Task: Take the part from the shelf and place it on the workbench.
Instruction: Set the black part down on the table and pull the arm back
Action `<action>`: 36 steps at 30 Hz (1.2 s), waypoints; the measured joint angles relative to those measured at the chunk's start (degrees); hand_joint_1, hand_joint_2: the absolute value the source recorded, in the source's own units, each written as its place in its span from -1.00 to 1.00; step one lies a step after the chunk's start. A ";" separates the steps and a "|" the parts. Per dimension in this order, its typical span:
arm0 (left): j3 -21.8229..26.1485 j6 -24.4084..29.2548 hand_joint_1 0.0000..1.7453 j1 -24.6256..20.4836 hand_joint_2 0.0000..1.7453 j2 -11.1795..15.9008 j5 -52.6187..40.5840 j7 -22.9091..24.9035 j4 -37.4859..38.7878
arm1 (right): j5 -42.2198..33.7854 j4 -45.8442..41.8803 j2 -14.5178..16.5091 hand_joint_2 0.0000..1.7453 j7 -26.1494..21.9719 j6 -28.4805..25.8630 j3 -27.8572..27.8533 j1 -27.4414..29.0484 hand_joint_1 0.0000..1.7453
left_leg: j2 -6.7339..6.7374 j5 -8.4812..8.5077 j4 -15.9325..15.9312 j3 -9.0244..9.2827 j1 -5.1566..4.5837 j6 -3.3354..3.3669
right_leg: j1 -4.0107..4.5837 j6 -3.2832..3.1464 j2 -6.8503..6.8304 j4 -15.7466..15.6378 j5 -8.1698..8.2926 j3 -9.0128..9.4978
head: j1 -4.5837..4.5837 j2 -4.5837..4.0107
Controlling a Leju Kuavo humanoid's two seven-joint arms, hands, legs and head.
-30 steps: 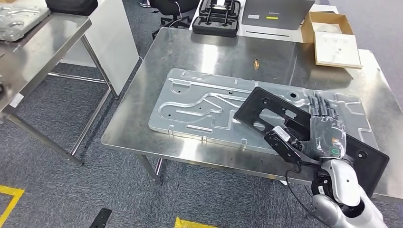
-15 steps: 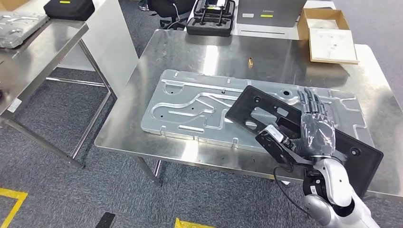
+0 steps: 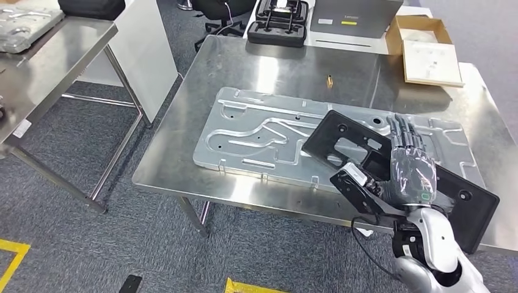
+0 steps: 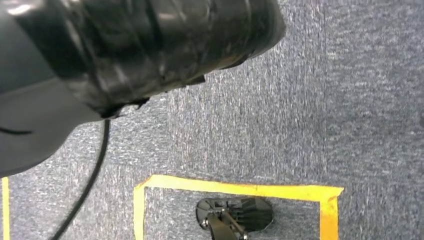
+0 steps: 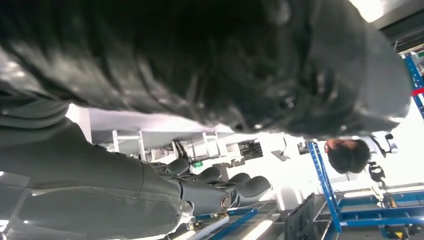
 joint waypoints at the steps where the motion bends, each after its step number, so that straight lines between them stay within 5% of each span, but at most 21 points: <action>1: 0.02 -0.14 -1.00 0.04 -1.00 0.00 0.13 -0.15 0.00 | 0.06 -0.34 -0.17 -1.00 0.10 0.17 0.00 0.18 -1.00 | 0.02 0.11 0.01 -0.15 -0.09 0.21 | 0.06 -0.02 -0.01 3.76 -2.10 -1.51 | 0.00 0.00; 3: 0.04 -0.27 -1.00 0.14 -1.00 0.00 0.20 -0.27 0.01 | 0.07 -0.93 -0.42 -1.00 0.17 0.35 0.00 0.52 -1.00 | 0.03 0.29 0.11 -0.49 -0.32 0.45 | 0.12 -0.03 -0.01 9.28 -4.14 -3.51 | -0.01 0.00; 4: 0.06 -0.29 -1.00 0.20 -1.00 0.00 0.21 -0.30 0.01 | 0.07 -1.17 -0.49 -1.00 0.18 0.37 0.00 0.66 -1.00 | 0.03 0.36 0.22 -0.65 -0.41 0.51 | 0.12 -0.08 -0.01 9.14 -3.58 -3.11 | -0.01 0.00; 8: 0.13 -0.39 -1.00 0.23 -1.00 -0.09 0.22 -0.66 0.01 | 0.07 -2.11 -0.91 -1.00 0.19 0.37 -0.02 0.74 -1.00 | -0.01 0.44 1.14 -1.24 -0.58 0.28 | 0.37 -0.74 -0.07 -3.70 1.59 4.25 | -0.02 0.00; 12: 0.30 -0.63 -1.00 -0.13 -1.00 -0.11 0.33 -1.55 0.01 | 0.07 -2.73 -1.38 -1.00 0.25 0.57 -0.04 0.66 -1.00 | -0.04 0.86 1.45 -1.85 -0.54 -1.01 | 0.69 -1.60 0.00 -6.15 2.69 4.71 | -0.07 0.00; 14: 0.36 -0.67 -1.00 -0.39 -1.00 -0.11 0.41 -1.73 0.01 | 0.07 -2.88 -1.45 -1.00 0.26 0.66 -0.04 0.48 -1.00 | -0.06 -0.96 3.38 -2.81 -0.41 -1.72 | 0.48 -2.17 -0.08 -6.59 3.45 4.45 | -0.14 0.00; 18: 0.39 -0.74 -1.00 -0.68 -1.00 -0.14 0.50 -1.76 0.00 | 0.07 -3.08 -1.45 -1.00 0.27 0.72 -0.04 0.28 -1.00 | -0.05 -8.06 14.55 -6.58 0.50 -2.98 | 0.50 -2.58 -0.15 -6.70 4.55 3.18 | -0.22 0.00; 20: 0.47 -0.89 -1.00 -0.71 -1.00 -0.18 0.65 -1.82 0.01 | 0.15 -3.11 -1.45 -1.00 0.27 0.98 -0.04 0.29 -1.00 | -0.04 -7.30 13.67 -5.12 0.87 -3.21 | 0.48 -2.38 -0.13 -6.66 4.99 2.56 | -0.23 0.00; 23: 0.68 -1.35 -1.00 -0.70 -1.00 -0.18 1.12 -2.21 0.01 | 0.66 -3.90 -1.55 -1.00 0.27 3.28 -0.28 0.64 -1.00 | -0.10 -3.62 3.56 1.23 0.99 -2.95 | 0.45 -1.74 -0.12 -6.57 5.52 2.04 | -0.22 0.00; 25: 0.88 -1.43 -1.00 -0.50 -1.00 -0.15 1.39 -2.39 0.01 | 0.78 -5.34 -1.87 -1.00 0.27 6.71 -1.09 1.48 -1.00 | -0.17 -3.05 0.56 2.78 0.66 -2.42 | 0.45 -1.13 -0.16 -6.58 5.87 1.87 | -0.19 0.00; 29: 1.30 -0.40 -1.00 0.25 -1.00 0.01 1.89 -2.83 0.02 | -1.45 -7.95 -2.72 -1.00 0.31 11.91 -4.57 3.22 -1.00 | 0.05 -1.77 -0.20 2.48 0.35 -0.77 | 0.11 0.04 -0.09 -5.62 5.29 1.21 | -0.13 0.00; 32: 1.43 0.46 -1.00 0.27 -1.00 0.02 1.99 -3.07 0.02 | -3.49 -9.07 -3.41 -1.00 0.35 12.10 -7.87 3.92 -1.00 | 0.29 -0.75 -0.62 1.68 0.22 0.43 | 0.14 0.13 -0.05 3.51 -1.03 -2.38 | 0.00 0.00; 34: 1.43 0.61 -1.00 0.34 -1.00 0.02 2.06 -2.88 0.02 | -4.52 -9.22 -3.76 -1.00 0.36 10.50 -9.20 4.29 -1.00 | 0.32 -0.31 -0.52 0.96 0.00 0.63 | 0.15 0.11 -0.04 9.20 -3.51 -4.12 | 0.01 0.00; 36: 1.44 0.62 -1.00 0.42 -1.00 0.02 2.29 -2.31 0.02 | -5.47 -9.22 -4.16 -1.00 0.36 7.86 -10.08 4.51 -1.00 | 0.31 0.06 -0.33 0.32 -0.12 0.54 | 0.16 -0.03 -0.05 7.25 -2.16 -2.07 | 0.01 0.00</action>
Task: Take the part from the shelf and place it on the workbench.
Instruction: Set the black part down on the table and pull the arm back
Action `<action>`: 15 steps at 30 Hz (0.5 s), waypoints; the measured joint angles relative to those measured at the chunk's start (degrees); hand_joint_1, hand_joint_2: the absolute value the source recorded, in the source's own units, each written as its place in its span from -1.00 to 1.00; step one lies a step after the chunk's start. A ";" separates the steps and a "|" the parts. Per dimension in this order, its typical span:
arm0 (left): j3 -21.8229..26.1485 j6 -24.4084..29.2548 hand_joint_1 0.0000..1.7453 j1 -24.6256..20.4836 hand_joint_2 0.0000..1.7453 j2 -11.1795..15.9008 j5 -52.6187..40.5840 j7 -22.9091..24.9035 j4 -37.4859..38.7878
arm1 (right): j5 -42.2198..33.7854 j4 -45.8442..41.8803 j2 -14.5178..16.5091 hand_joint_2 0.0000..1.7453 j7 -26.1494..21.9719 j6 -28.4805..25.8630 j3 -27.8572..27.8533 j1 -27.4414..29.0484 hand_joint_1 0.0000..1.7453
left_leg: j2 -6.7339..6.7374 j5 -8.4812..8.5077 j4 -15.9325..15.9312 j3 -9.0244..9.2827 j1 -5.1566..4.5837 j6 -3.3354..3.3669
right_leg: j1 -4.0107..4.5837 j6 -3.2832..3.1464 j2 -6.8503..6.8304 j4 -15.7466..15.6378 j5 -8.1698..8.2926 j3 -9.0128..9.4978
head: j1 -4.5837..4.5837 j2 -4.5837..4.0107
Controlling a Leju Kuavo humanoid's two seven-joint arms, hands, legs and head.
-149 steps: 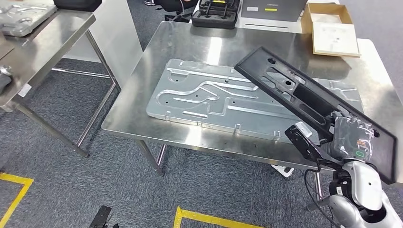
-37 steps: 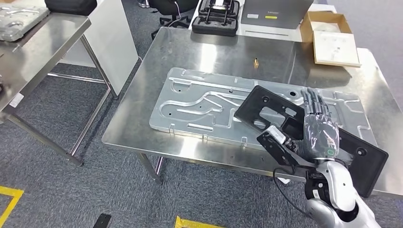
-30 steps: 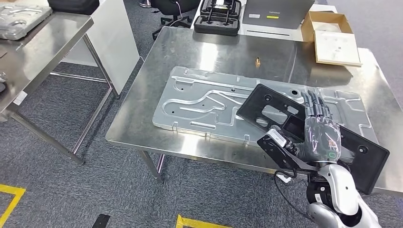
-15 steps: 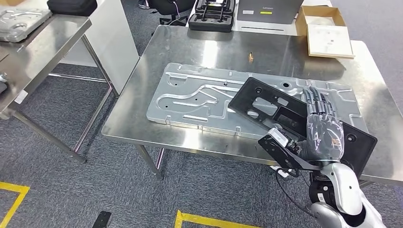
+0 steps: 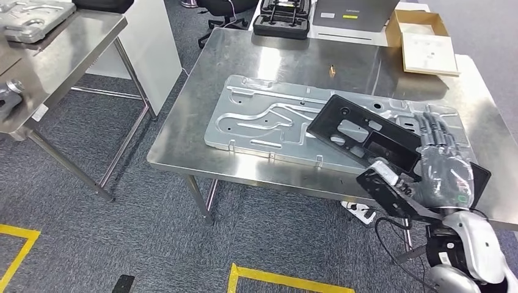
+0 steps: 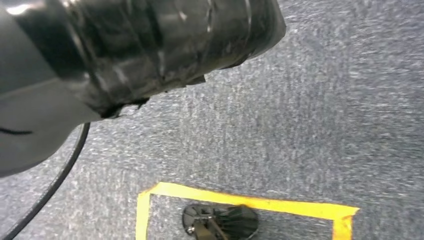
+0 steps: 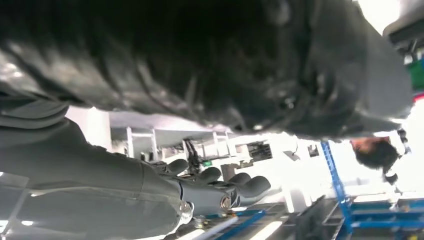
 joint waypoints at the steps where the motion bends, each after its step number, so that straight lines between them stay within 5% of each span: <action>1: 0.01 -0.01 -1.00 0.01 -1.00 0.00 0.17 0.65 0.00 | -0.34 0.04 -0.23 -1.00 0.00 -1.53 -0.37 -0.06 -1.00 | -0.02 0.12 0.18 -0.23 -0.02 -0.09 | 0.01 -0.15 0.00 -3.93 1.65 2.55 | 0.01 0.00; 4: 0.03 -0.55 -1.00 -0.03 -1.00 0.04 0.29 4.04 0.00 | -0.17 0.37 -0.71 -1.00 0.01 -4.87 -0.94 -0.72 -1.00 | -0.06 0.34 0.98 -0.97 -0.26 -0.67 | 0.39 -0.64 0.03 -13.43 4.21 7.84 | -0.03 0.00; 8: 0.03 -2.34 -1.00 -0.09 -1.00 0.41 -0.81 6.61 0.00 | 1.55 0.92 -0.65 -1.00 -0.01 -5.14 -0.96 -2.25 -1.00 | -0.17 0.22 1.75 -1.84 -0.05 -2.01 | 0.52 -1.74 -0.02 -14.28 5.17 7.41 | -0.08 0.00; 13: 0.03 -2.74 -1.00 -0.23 -1.00 0.66 -2.27 7.02 0.00 | 1.80 1.72 -0.23 -1.00 -0.02 -4.27 -0.89 -4.08 -1.00 | -0.28 -8.12 15.70 -7.34 0.41 -3.52 | 0.38 -2.54 -0.42 -14.39 6.52 5.75 | -0.23 0.00; 15: 0.03 -2.53 -1.00 -0.19 -1.00 0.71 -2.89 6.64 0.00 | 1.68 2.23 -0.06 -1.00 -0.02 -3.98 -0.53 -5.10 -1.00 | -0.28 -7.37 15.54 -6.48 0.52 -3.61 | 0.39 -2.49 -0.44 -14.25 6.94 5.00 | -0.24 0.00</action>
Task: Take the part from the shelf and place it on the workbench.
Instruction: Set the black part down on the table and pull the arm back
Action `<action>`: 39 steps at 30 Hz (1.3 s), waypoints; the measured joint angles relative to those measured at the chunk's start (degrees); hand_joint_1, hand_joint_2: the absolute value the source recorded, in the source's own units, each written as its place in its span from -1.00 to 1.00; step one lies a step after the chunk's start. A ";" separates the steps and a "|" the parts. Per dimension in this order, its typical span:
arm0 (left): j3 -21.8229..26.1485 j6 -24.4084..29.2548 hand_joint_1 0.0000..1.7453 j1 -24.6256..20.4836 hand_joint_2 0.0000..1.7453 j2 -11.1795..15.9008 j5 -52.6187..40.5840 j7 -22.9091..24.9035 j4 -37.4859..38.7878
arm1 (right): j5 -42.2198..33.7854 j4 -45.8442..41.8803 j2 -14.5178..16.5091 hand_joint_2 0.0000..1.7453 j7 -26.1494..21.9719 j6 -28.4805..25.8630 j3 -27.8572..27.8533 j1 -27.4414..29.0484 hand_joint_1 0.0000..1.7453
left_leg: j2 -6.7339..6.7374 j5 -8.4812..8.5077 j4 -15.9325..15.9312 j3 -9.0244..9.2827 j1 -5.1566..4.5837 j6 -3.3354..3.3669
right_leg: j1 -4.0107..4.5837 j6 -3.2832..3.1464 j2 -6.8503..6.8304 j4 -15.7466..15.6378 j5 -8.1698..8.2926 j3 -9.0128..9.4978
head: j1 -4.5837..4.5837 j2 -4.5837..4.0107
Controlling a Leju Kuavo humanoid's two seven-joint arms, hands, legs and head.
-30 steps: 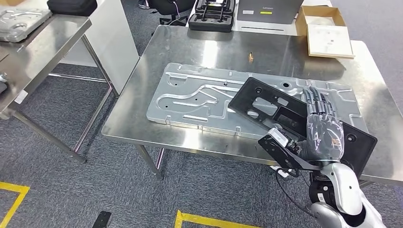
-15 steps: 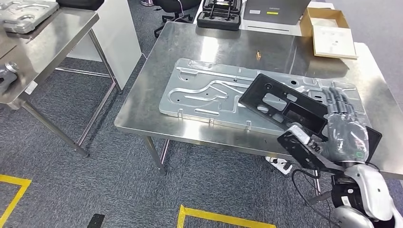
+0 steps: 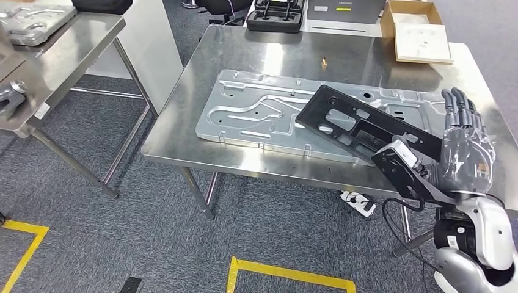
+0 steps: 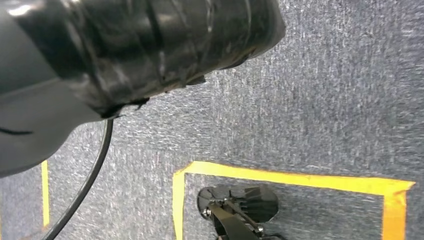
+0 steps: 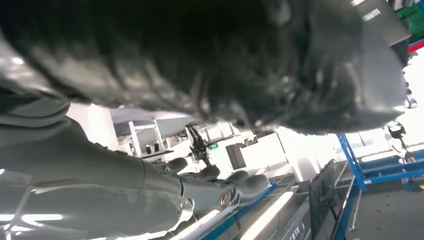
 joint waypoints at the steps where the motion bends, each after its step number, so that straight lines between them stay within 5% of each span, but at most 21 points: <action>1: 0.00 0.16 -1.00 -0.04 -1.00 0.09 -0.15 -0.53 0.00 | -0.02 0.26 0.05 -1.00 0.00 0.05 0.31 -0.62 -1.00 | 0.00 1.62 -3.35 2.13 0.03 0.12 | 0.00 0.09 0.01 0.04 0.18 -0.23 | 0.00 0.00; 4: 0.00 0.65 -1.00 -0.35 -1.00 0.49 -0.33 -2.35 0.00 | -0.05 0.87 0.14 -1.00 0.00 -0.02 1.14 -1.90 -1.00 | -0.07 4.75 -14.20 8.31 -0.24 0.96 | 0.00 0.70 -0.03 0.02 0.71 -0.53 | 0.03 0.00; 8: -0.04 0.85 -1.00 -0.31 -1.00 0.72 -0.77 -3.15 0.00 | 0.05 1.53 0.41 -1.00 0.00 -0.26 2.30 -2.93 -1.00 | -0.07 5.96 -16.17 8.74 -0.67 2.37 | -0.19 2.01 -0.05 -0.25 1.31 -0.80 | 0.06 0.00; 10: -0.11 0.69 -1.00 -0.34 -1.00 0.71 -1.04 -3.01 0.00 | 0.21 1.81 0.50 -1.00 0.00 -0.58 2.84 -3.13 -1.00 | 0.07 7.00 -17.11 8.64 -0.48 3.20 | -0.12 2.39 0.07 2.27 -0.92 -1.90 | 0.17 0.00; 12: -0.18 0.37 -1.00 -0.36 -1.00 0.66 -1.10 -2.85 0.00 | 0.41 2.16 0.65 -1.00 0.00 -1.13 3.40 -3.15 -1.00 | 0.12 7.59 -17.37 8.17 -0.53 3.68 | -0.10 2.54 0.13 8.87 -5.23 -4.40 | 0.27 0.00; 14: -0.21 0.04 -1.00 -0.26 -1.00 0.61 -0.96 -2.83 0.00 | 0.65 2.61 0.87 -1.00 0.00 -1.75 4.03 -2.91 -1.00 | 0.11 7.86 -17.15 7.57 -0.60 3.77 | -0.13 2.65 0.13 14.42 -7.56 -6.16 | 0.27 0.00; 16: -0.22 -0.17 -1.00 -0.19 -1.00 0.56 -0.80 -2.98 0.00 | 0.77 2.98 1.03 -1.00 0.00 -2.27 4.57 -2.74 -1.00 | 0.09 7.99 -16.63 6.95 -0.58 3.68 | -0.19 2.68 0.13 12.83 -6.10 -4.52 | 0.27 0.00; 18: -0.22 -0.28 -1.00 -0.19 -1.00 0.50 -0.62 -3.22 0.00 | 0.76 3.25 1.08 -1.00 0.00 -2.79 5.00 -2.83 -1.00 | 0.05 7.90 -15.80 6.35 -0.58 3.43 | -0.27 2.56 0.12 5.63 -3.33 -0.27 | 0.27 0.00; 20: -0.22 -0.32 -1.00 -0.22 -1.00 0.47 -0.39 -3.39 0.00 | 0.66 3.50 1.11 -1.00 0.00 -3.33 5.35 -2.99 -1.00 | 0.02 7.84 -14.98 5.76 -0.74 2.98 | -0.12 2.22 0.18 0.95 -2.10 2.01 | 0.22 0.00; 24: -0.22 -0.32 -1.00 -0.20 -1.00 0.53 -0.27 -3.40 0.00 | 0.57 3.87 1.13 -1.00 0.00 -3.81 5.81 -3.18 -1.00 | -0.06 7.64 -14.16 4.90 -0.75 1.84 | -0.02 0.92 0.21 0.34 -1.31 1.56 | 0.18 0.00; 26: -0.22 -0.28 -1.00 -0.22 -1.00 0.58 -0.20 -3.31 0.00 | 0.57 3.93 1.14 -1.00 0.00 -3.83 5.98 -3.41 -1.00 | -0.07 4.75 -10.38 3.28 -0.53 1.14 | -0.14 0.18 0.09 0.12 -0.77 1.21 | 0.07 0.00; 28: -0.22 -0.27 -1.00 -0.26 -1.00 0.58 -0.14 -3.14 0.00 | 0.57 4.11 1.20 -1.00 0.00 -4.06 6.16 -3.84 -1.00 | -0.05 0.62 -3.19 0.45 -0.28 0.52 | -0.05 -0.13 0.04 0.14 -0.32 0.56 | -0.05 0.00; 30: -0.22 -0.31 -1.00 -0.37 -1.00 0.58 -0.21 -2.96 0.00 | 0.56 4.48 1.36 -1.00 0.00 -4.50 6.40 -4.53 -1.00 | -0.05 -0.84 0.96 -0.82 -0.11 0.26 | 0.03 -0.16 0.05 0.17 0.16 -0.14 | -0.05 0.00; 31: -0.22 -0.33 -1.00 -0.50 -1.00 0.58 -0.26 -2.92 0.00 | 0.50 4.66 1.44 -1.00 0.00 -4.65 6.50 -4.83 -1.00 | -0.05 -0.06 -0.02 0.06 -0.08 0.30 | 0.05 -0.10 0.06 0.18 0.38 -0.41 | -0.05 0.00; 35: -0.22 -0.12 -1.00 -1.29 -1.00 0.91 -0.37 -3.76 0.00 | 0.09 4.91 1.55 -1.00 0.00 -4.44 6.63 -5.18 -1.00 | -0.13 4.77 -13.72 8.29 -0.32 1.19 | 0.16 0.58 0.01 0.23 1.04 -0.88 | -0.02 0.00; 39: -0.22 0.28 -1.00 -1.56 -1.00 1.29 0.02 -4.55 0.00 | -0.40 4.99 1.62 -1.00 -0.01 -5.49 6.87 -5.22 -1.00 | -0.05 5.84 -16.03 8.85 -0.61 2.25 | 0.05 1.79 0.03 0.38 1.37 -1.33 | 0.02 0.00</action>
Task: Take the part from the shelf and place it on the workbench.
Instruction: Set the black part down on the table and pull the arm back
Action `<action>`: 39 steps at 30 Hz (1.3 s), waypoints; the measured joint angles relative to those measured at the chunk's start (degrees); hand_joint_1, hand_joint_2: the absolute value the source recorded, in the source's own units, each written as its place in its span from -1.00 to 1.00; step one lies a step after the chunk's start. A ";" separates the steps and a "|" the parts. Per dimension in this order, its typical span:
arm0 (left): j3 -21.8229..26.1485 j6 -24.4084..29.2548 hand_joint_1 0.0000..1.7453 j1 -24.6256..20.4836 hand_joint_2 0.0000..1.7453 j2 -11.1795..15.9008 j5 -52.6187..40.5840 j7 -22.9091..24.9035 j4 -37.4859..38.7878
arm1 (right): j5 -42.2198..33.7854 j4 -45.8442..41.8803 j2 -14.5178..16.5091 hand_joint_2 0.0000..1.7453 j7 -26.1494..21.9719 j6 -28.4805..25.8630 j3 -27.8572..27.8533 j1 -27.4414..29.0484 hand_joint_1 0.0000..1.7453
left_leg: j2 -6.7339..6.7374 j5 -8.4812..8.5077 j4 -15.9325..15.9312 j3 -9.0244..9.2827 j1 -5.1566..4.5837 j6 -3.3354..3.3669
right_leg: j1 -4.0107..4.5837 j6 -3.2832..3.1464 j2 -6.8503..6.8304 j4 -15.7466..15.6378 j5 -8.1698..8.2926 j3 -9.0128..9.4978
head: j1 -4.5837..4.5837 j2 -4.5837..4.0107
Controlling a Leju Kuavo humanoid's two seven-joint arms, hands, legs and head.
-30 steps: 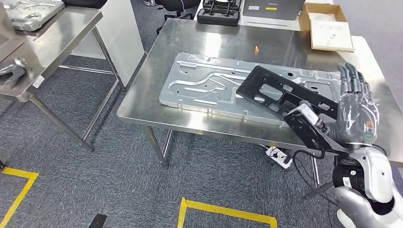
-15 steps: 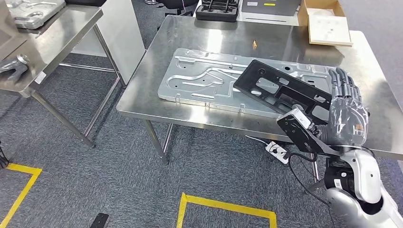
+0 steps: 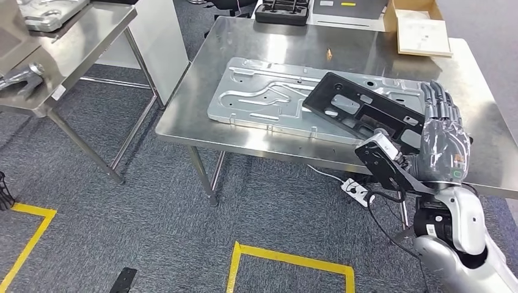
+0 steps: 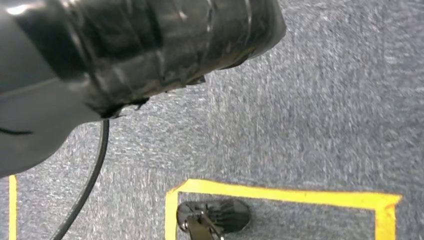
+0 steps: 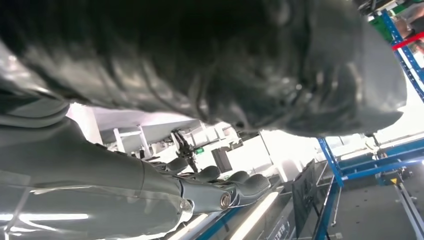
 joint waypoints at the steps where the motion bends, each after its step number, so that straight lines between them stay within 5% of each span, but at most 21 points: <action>1: 0.00 0.03 -1.00 0.02 -1.00 0.03 0.15 -0.03 0.00 | -0.18 0.08 0.01 -1.00 -0.01 -0.46 0.07 -0.06 -1.00 | 0.10 0.47 -0.41 -0.03 0.08 0.34 | 0.00 0.23 0.06 0.82 -0.82 -0.38 | 0.08 0.00; 5: 0.00 0.01 -1.00 0.37 -1.00 0.10 0.81 0.29 0.00 | -0.72 0.66 0.02 -1.00 -0.17 -1.90 0.23 -0.25 -1.00 | 0.32 1.64 -0.70 -1.19 0.13 1.15 | -0.13 0.80 0.15 13.54 -8.53 -5.24 | 0.27 0.00; 6: 0.00 -0.01 -1.00 0.58 -1.00 0.09 1.00 0.64 0.00 | -0.76 0.81 0.02 -1.00 -0.19 -2.17 0.26 -0.19 -1.00 | 0.33 1.77 -0.49 -1.59 0.14 1.15 | -0.17 0.91 0.14 15.54 -9.11 -5.74 | 0.27 0.00; 8: 0.00 -0.04 -1.00 1.00 -1.00 0.09 1.27 1.37 0.00 | -0.90 1.07 0.02 -1.00 -0.26 -2.91 0.27 -0.02 -1.00 | 0.32 1.90 0.08 -2.29 0.22 1.05 | -0.35 1.08 0.13 13.25 -7.36 -3.63 | 0.27 0.00; 10: 0.00 -0.07 -1.00 1.17 -1.00 0.14 1.38 1.58 0.00 | -1.36 1.23 0.02 -1.00 -0.41 -4.08 0.27 0.19 -1.00 | 0.24 1.80 0.97 -2.91 0.21 0.73 | -0.51 1.12 0.13 5.46 -4.62 0.89 | 0.29 0.00; 12: 0.00 0.02 -1.00 1.20 -1.00 0.27 1.14 1.22 0.00 | -2.02 1.37 0.01 -1.00 -0.85 -5.44 0.27 0.62 -1.00 | 0.13 1.78 1.82 -3.58 0.10 0.20 | -0.44 0.69 0.24 1.13 -3.72 2.91 | 0.24 0.00; 16: 0.00 0.51 -1.00 1.06 -1.00 0.39 0.42 0.69 0.00 | -2.79 1.75 -0.01 -1.00 -1.87 -6.59 0.27 1.16 -1.00 | 0.05 1.30 2.93 -4.55 0.23 -0.99 | -0.25 -0.86 0.36 0.77 -2.99 2.29 | 0.16 0.00; 20: 0.00 1.25 -1.00 0.21 -1.00 0.40 0.41 1.21 0.00 | -2.73 1.83 -0.01 -1.00 -2.10 -6.70 0.27 1.23 -1.00 | 0.09 -5.90 14.42 -9.04 0.58 -1.94 | -0.11 -1.86 0.24 0.66 -1.99 1.30 | -0.06 0.00; 22: 0.00 1.78 -1.00 -0.12 -1.00 0.39 0.70 1.53 0.00 | -2.66 1.83 -0.01 -1.00 -2.07 -6.75 0.27 1.66 -1.00 | 0.08 -6.59 17.17 -9.48 0.64 -1.87 | 0.11 -1.88 0.25 0.70 -1.58 0.73 | -0.05 0.00; 27: 0.01 2.15 -1.00 -1.05 -1.00 0.74 0.81 1.70 0.00 | -2.58 1.82 -0.03 -1.00 -1.95 -7.21 0.16 2.50 -1.00 | -0.01 -1.32 2.26 -0.38 0.05 -0.34 | 0.31 -1.27 0.34 0.67 -0.67 0.09 | -0.02 0.00; 31: 0.02 2.50 -1.00 -1.33 -1.00 1.04 0.85 1.58 0.00 | -2.66 1.83 -0.28 -1.00 -1.56 -7.48 -0.18 3.61 -1.00 | 0.18 0.06 0.22 -0.06 -0.18 0.68 | -0.03 0.07 0.30 0.63 -0.43 -0.31 | 0.02 0.00; 33: 0.02 2.42 -1.00 -1.31 -1.00 1.03 0.75 1.21 0.00 | -2.88 1.83 -0.50 -1.00 -1.50 -7.40 -0.39 3.80 -1.00 | 0.45 1.10 -0.69 -0.29 0.05 1.22 | -0.08 0.44 0.31 4.13 -3.42 -1.76 | 0.08 0.00; 36: 0.02 2.13 -1.00 -1.28 -1.00 0.95 0.63 0.77 0.00 | -3.05 1.95 -0.62 -1.00 -1.50 -7.29 -0.43 4.14 -1.00 | 0.59 1.78 -0.47 -1.52 0.02 1.48 | -0.21 1.00 0.31 13.92 -8.81 -5.23 | 0.08 0.00; 37: 0.02 2.05 -1.00 -1.23 -1.00 0.90 0.62 0.74 0.00 | -3.06 2.00 -0.62 -1.00 -1.50 -7.28 -0.43 4.27 -1.00 | 0.60 1.94 -0.24 -1.97 0.07 1.41 | -0.29 1.20 0.31 14.97 -8.96 -5.25 | 0.07 0.00; 39: 0.02 1.98 -1.00 -1.17 -1.00 0.77 0.62 0.73 0.00 | -3.07 2.06 -0.67 -1.00 -1.50 -7.28 -0.45 4.34 -1.00 | 0.59 2.11 0.47 -2.82 0.23 1.22 | -0.59 1.54 0.28 10.61 -6.55 -2.05 | 0.08 0.00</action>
